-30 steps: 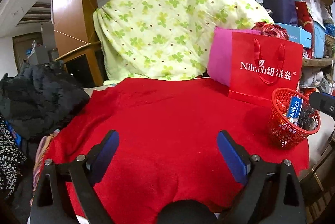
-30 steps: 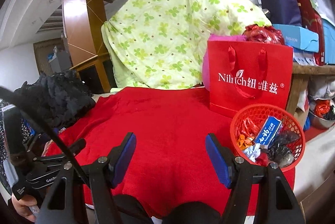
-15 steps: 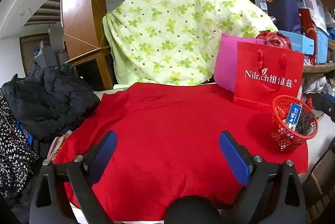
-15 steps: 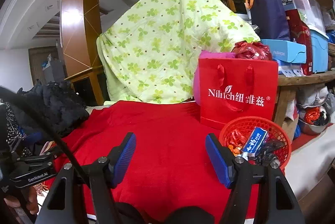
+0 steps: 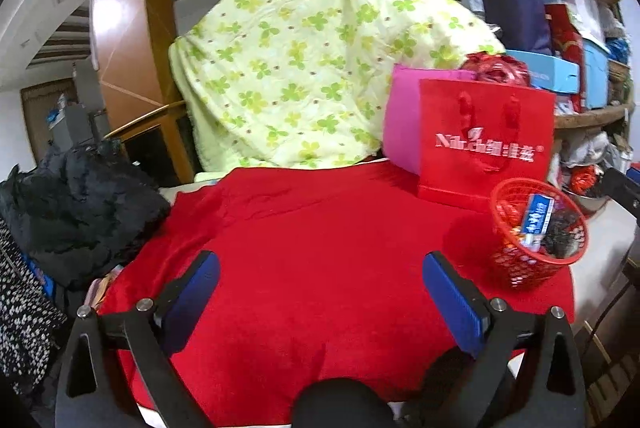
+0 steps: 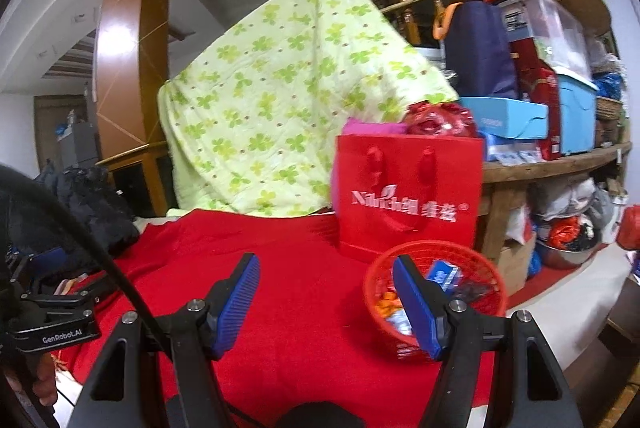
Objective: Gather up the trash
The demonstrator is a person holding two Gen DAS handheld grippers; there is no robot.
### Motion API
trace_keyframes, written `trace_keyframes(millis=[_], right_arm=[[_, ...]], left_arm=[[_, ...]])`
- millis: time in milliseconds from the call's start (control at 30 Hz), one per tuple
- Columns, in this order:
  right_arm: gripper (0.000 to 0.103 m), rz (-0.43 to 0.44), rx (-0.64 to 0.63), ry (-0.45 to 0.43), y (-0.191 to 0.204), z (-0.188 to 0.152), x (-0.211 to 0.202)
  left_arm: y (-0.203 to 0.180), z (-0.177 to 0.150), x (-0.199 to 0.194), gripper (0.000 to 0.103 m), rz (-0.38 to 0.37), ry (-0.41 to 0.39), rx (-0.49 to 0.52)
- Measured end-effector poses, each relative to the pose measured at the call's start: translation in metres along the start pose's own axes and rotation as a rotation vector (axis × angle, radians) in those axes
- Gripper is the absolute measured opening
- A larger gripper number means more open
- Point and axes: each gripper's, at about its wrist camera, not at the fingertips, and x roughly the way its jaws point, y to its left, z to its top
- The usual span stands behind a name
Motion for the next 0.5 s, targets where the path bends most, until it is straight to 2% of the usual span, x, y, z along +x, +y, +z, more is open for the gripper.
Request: trace_keyframes(millis=[300, 500], right_arm=[[0.073, -0.112, 0.049, 0.020, -0.051, -0.001, -0.010], [0.073, -0.157, 0.075, 0.009, -0.075, -0.001, -0.018]], left_arm=[[-0.056, 0.018, -0.001, 0.101, -0.111, -0.021, 0.048], [-0.085, 0.024, -0.001, 0.101, -0.155, -0.031, 0.085]])
